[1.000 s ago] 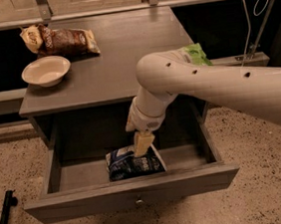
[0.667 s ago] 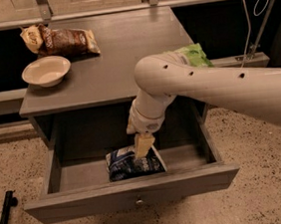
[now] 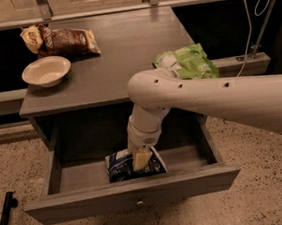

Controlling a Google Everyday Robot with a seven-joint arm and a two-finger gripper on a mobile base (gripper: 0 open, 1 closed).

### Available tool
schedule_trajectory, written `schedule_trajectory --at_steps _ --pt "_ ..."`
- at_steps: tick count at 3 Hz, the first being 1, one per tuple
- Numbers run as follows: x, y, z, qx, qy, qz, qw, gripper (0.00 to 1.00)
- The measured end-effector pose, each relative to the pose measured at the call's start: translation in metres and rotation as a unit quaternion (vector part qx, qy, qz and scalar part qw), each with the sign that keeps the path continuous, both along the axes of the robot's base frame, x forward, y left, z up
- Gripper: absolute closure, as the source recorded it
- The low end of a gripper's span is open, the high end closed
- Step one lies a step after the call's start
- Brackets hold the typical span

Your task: Pick blue chip bag from top drawer and place on counter

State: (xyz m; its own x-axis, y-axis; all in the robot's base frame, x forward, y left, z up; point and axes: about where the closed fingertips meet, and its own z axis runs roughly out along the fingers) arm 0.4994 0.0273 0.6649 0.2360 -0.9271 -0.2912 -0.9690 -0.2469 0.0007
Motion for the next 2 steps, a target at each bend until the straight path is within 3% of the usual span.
schedule_trajectory --at_steps 1,2 --pt "-0.006 0.008 -0.004 0.013 0.014 -0.005 0.9998 0.86" --pt "-0.001 0.012 0.02 0.088 0.028 -0.025 0.9954 1.0"
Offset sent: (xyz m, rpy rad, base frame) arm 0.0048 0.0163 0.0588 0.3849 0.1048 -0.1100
